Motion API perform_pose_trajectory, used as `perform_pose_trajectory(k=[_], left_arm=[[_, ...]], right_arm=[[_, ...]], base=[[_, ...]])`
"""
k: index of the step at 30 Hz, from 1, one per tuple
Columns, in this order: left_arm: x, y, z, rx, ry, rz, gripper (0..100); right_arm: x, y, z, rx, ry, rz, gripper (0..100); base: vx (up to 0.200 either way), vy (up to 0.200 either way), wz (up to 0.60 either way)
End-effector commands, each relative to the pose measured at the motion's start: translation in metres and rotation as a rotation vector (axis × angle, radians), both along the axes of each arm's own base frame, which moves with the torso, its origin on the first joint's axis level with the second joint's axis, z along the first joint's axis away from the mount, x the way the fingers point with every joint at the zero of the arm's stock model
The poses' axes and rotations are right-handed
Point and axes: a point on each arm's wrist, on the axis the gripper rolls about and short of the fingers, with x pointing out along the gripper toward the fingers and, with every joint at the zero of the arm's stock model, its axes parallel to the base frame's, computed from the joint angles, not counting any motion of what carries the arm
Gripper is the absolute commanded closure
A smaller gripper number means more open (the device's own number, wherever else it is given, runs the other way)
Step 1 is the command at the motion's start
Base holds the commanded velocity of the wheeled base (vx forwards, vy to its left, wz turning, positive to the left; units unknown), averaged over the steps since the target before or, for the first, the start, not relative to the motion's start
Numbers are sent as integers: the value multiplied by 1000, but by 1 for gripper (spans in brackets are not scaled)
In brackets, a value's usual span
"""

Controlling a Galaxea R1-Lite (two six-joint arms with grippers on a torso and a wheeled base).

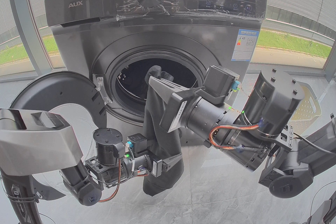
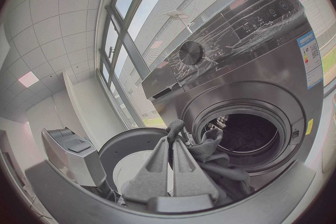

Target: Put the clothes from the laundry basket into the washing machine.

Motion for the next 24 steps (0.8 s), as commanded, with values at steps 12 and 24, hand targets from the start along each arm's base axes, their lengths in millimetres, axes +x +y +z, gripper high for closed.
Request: perform_pose_trajectory(k=[12,24], left_arm=[[5,3,10,-62,-63,37,100],[-18,18,41,-126,-104,32,100]], right_arm=[[3,-2,-4,-10,10,-10,100],[23,-8,-19,-13,25,-62,0]], base=[[0,0,0],[0,0,0]])
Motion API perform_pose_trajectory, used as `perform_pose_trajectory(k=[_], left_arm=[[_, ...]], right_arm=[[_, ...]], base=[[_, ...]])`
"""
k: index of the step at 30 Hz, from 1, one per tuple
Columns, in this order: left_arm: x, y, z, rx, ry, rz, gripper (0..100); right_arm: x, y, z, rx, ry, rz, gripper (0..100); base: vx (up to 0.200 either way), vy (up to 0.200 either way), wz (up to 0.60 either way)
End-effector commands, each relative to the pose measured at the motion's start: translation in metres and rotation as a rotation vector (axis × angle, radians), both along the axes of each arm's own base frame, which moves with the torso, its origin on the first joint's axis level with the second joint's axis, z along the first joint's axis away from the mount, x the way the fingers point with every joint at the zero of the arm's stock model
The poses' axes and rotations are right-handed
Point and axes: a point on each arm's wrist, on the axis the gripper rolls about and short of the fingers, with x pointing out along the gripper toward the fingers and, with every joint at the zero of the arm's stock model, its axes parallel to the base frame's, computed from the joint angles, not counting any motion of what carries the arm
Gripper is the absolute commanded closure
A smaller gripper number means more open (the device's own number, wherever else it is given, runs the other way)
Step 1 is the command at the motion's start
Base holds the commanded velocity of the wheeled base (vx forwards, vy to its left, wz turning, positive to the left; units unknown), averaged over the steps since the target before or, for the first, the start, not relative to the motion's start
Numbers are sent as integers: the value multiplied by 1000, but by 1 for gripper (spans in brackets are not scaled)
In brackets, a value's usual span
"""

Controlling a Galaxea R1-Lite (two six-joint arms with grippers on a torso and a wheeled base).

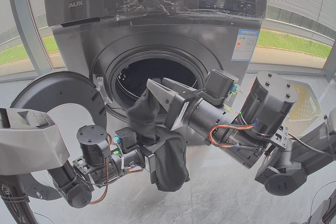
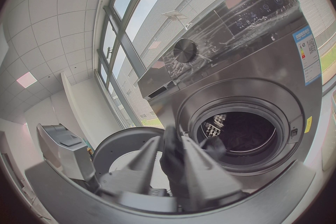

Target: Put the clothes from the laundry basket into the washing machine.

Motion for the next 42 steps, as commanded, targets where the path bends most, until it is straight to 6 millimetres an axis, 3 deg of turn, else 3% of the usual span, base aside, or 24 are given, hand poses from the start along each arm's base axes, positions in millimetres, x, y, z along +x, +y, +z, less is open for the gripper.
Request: perform_pose_trajectory(k=[1,2,3,6,10,11,16,17,27,31,42], left_arm=[[-8,6,27,-72,-45,3,100],[-8,6,27,-72,-45,3,100],[-12,9,39,-112,-59,-1,100],[-18,13,51,-155,-65,-19,100],[-19,15,56,-167,-79,-17,100],[-18,18,57,-167,-82,-6,100],[-18,23,62,-177,-100,11,100],[-21,24,69,-191,-120,13,100],[-35,31,95,-243,-197,-1,100],[-37,32,95,-243,-197,1,100],[-36,33,95,-242,-196,5,100]], right_arm=[[23,-13,-13,-34,29,-74,0],[23,-13,-13,-34,29,-74,0],[33,-26,-17,-53,43,-120,0],[42,-44,-25,-83,72,-174,0],[43,-57,-32,-109,96,-206,0],[43,-68,-44,-149,131,-232,0],[49,-89,-64,-220,176,-290,0],[47,-95,-77,-272,196,-291,0],[49,-100,-116,-372,296,-223,0],[44,-98,-134,-410,342,-157,0],[29,-85,-152,-464,379,-86,0]], base=[[0,0,0],[0,0,0],[0,0,0],[0,0,0],[0,0,0],[0,0,0],[0,0,0],[0,0,0],[0,0,0],[0,0,0],[0,0,0]])
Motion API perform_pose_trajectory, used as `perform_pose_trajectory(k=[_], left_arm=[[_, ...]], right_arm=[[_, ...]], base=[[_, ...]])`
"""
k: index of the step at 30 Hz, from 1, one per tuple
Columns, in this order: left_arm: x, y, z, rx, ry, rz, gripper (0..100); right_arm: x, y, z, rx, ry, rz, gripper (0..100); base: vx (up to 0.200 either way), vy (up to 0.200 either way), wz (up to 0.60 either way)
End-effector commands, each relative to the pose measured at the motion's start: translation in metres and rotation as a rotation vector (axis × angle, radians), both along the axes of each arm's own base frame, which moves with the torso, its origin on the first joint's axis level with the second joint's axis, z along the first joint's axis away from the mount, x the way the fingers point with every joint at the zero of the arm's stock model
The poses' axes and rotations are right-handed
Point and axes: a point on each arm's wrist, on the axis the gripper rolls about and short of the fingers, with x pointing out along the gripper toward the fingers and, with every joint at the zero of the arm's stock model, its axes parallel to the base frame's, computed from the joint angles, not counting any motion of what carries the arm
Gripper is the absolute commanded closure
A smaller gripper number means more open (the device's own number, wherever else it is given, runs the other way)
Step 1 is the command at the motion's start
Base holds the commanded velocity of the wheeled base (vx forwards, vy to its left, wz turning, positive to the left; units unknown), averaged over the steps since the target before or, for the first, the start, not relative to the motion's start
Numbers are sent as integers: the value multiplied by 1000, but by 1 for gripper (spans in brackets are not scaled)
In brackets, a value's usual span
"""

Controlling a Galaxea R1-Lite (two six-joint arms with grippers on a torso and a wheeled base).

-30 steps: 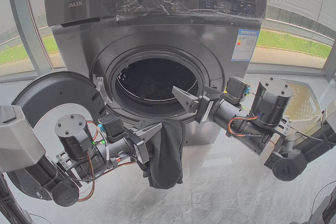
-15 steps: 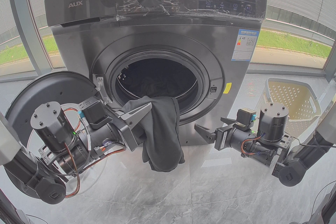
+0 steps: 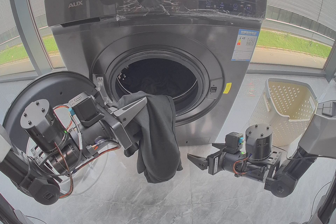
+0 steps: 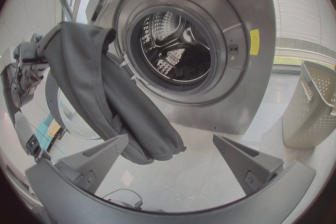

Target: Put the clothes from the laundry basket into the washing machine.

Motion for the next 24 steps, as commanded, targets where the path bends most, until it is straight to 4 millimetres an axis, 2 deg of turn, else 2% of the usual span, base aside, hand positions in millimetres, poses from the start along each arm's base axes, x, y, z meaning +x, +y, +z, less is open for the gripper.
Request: perform_pose_trajectory(k=[1,5,14,24], left_arm=[[-1,0,1,-4,-4,0,100],[0,0,1,-2,-2,0,100],[0,0,0,-1,2,1,100],[1,-1,-2,3,6,-2,100]], right_arm=[[-5,7,-10,-18,26,26,0],[-7,13,-11,8,-6,49,0],[-16,18,-32,12,-58,148,0],[-10,25,-31,67,-117,173,0]], base=[[0,0,0],[0,0,0],[0,0,0],[0,0,0]])
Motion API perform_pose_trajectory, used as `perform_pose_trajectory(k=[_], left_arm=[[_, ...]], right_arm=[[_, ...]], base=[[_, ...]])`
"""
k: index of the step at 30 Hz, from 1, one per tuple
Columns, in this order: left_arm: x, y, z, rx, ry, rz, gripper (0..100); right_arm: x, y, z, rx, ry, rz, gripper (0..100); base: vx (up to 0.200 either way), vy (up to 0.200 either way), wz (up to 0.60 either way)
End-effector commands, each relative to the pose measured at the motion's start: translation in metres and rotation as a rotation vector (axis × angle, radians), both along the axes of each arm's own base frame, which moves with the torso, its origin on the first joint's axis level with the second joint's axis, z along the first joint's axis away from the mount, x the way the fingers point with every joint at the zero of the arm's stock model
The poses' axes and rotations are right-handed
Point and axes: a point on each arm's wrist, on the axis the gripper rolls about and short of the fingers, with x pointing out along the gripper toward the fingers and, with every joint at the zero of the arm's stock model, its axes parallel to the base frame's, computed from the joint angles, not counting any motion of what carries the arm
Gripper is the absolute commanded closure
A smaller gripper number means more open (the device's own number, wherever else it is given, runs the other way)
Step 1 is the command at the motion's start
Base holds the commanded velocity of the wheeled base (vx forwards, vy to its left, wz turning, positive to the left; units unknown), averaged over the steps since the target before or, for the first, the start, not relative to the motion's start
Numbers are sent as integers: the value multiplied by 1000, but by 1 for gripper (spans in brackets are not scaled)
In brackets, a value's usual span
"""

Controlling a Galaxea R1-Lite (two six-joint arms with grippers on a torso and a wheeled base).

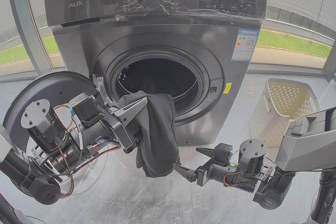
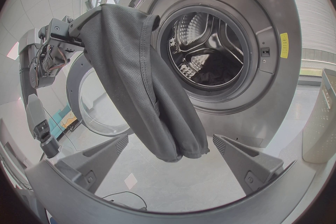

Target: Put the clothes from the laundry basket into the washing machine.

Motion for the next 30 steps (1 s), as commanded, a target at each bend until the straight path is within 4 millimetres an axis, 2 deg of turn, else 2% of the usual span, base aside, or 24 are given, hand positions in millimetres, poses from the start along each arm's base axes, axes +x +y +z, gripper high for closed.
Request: perform_pose_trajectory(k=[1,9,11,12,22,30], left_arm=[[0,-1,-1,2,5,-2,100],[0,-1,-2,4,7,-5,100],[-2,-1,-4,8,16,-5,100],[-2,0,-4,10,16,-5,100],[-4,0,-7,17,28,-9,100],[-4,0,-7,17,28,-8,100]], right_arm=[[2,3,-6,-7,10,6,0],[1,11,-3,13,-4,45,0],[4,19,3,39,-33,56,0],[6,20,3,43,-37,56,100],[16,32,2,69,-65,56,100],[14,30,4,69,-61,51,100]], base=[[0,0,0],[0,0,0],[0,0,0],[0,0,0],[0,0,0],[0,0,0]])
